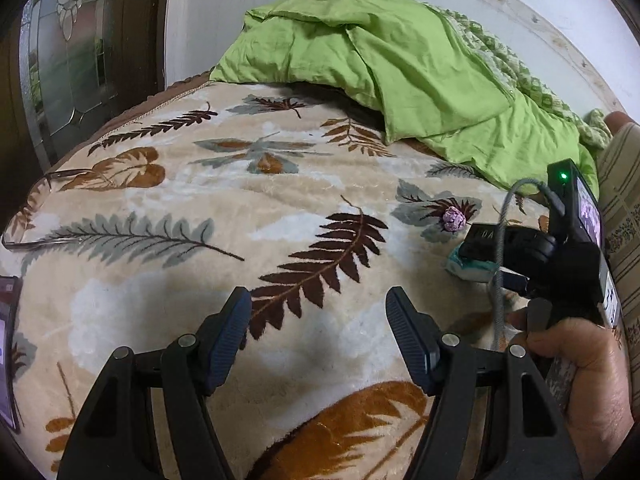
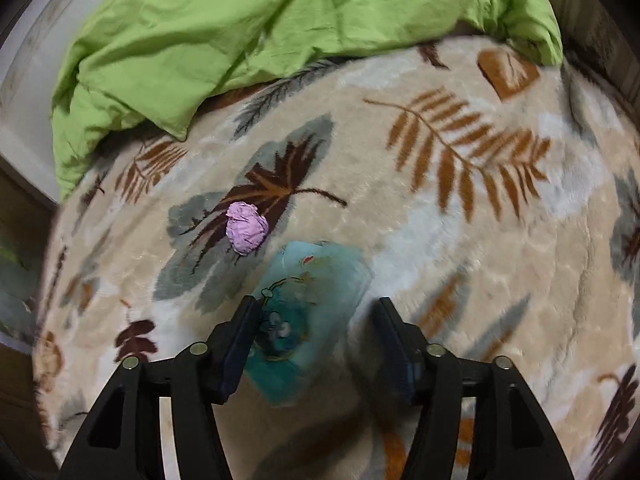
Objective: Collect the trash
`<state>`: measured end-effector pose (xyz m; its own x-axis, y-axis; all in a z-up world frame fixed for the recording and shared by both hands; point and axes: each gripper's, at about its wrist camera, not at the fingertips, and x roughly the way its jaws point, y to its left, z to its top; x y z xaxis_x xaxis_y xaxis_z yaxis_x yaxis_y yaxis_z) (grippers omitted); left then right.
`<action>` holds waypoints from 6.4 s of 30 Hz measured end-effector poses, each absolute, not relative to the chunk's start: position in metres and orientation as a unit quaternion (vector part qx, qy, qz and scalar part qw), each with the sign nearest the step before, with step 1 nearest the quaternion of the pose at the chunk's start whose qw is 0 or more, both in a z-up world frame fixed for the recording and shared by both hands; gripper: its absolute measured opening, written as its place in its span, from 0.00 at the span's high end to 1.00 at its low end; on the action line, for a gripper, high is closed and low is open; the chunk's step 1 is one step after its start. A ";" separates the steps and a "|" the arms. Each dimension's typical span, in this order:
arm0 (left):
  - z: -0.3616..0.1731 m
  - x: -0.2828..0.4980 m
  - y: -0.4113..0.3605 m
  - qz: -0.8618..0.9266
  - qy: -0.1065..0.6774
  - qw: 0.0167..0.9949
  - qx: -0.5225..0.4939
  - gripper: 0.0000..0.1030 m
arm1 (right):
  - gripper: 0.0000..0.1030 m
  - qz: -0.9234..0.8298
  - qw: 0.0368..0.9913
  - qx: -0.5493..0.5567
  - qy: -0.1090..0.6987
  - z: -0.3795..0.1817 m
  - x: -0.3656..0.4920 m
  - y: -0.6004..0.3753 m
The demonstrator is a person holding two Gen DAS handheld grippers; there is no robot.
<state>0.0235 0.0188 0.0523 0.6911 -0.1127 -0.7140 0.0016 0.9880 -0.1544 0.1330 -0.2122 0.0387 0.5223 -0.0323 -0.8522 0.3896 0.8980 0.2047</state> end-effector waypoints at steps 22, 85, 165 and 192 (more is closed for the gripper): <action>0.051 0.049 -0.016 -0.124 0.416 0.896 -0.092 0.33 | 0.89 -0.066 0.903 0.170 0.390 0.082 -0.010 -0.241; 0.109 -0.306 -0.332 -0.617 0.387 0.664 0.168 0.45 | 0.57 -0.366 0.817 0.310 0.320 0.140 -0.456 -0.428; 0.165 -0.312 -0.150 -0.436 0.236 0.855 0.148 0.00 | 0.04 -0.458 0.834 0.172 0.256 0.185 -0.454 -0.273; 0.166 -0.313 -0.148 -0.436 0.235 0.856 0.146 0.00 | 0.04 -0.456 0.835 0.170 0.259 0.185 -0.452 -0.272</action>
